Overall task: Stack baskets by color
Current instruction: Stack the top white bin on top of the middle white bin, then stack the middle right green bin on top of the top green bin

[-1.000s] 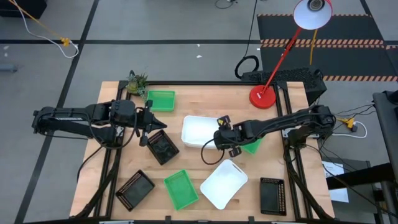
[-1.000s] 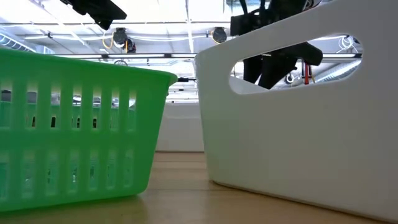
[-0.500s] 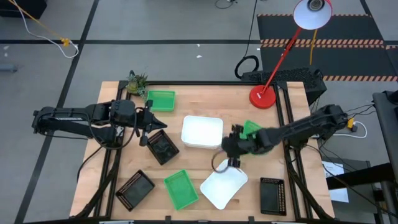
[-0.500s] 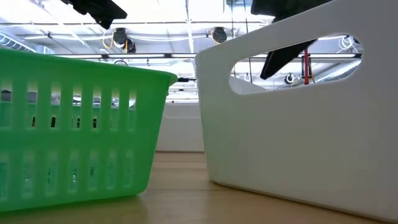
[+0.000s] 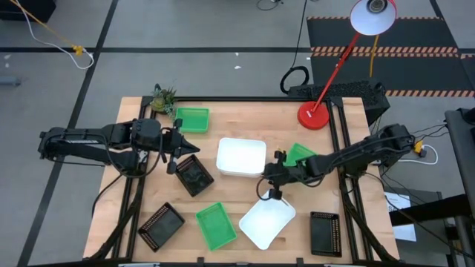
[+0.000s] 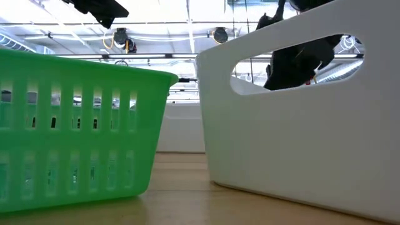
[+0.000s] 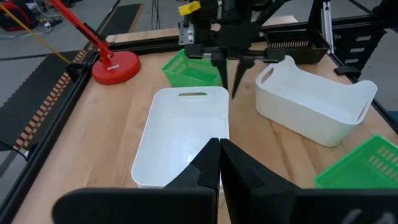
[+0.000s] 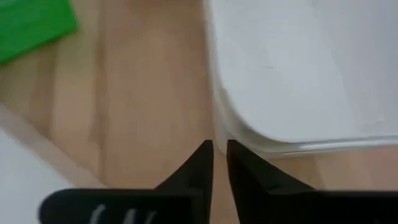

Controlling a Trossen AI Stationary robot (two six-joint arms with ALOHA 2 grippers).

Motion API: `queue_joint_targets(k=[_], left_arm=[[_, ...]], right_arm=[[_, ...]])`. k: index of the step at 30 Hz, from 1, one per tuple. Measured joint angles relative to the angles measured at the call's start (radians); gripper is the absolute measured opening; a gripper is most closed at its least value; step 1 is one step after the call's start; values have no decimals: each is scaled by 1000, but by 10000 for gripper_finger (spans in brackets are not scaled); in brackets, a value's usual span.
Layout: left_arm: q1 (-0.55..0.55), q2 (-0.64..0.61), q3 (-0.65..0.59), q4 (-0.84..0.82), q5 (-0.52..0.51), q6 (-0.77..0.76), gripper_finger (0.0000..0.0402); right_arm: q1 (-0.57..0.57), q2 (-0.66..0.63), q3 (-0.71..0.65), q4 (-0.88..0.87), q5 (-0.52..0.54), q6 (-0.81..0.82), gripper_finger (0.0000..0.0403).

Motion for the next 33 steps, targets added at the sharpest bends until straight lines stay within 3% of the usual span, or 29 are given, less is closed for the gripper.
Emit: queue_joint_targets(k=[6,21,33], left_arm=[[0,0,0,1,0,3,15],[0,0,0,0,0,4,15],[0,0,0,-3,0,-1,15]], right_arm=[[-31,-1,-14,-1,2,-25,3],[-45,-44,-15,-42,-15,-3,1],[100,-264,-15,-450,58,336,23]])
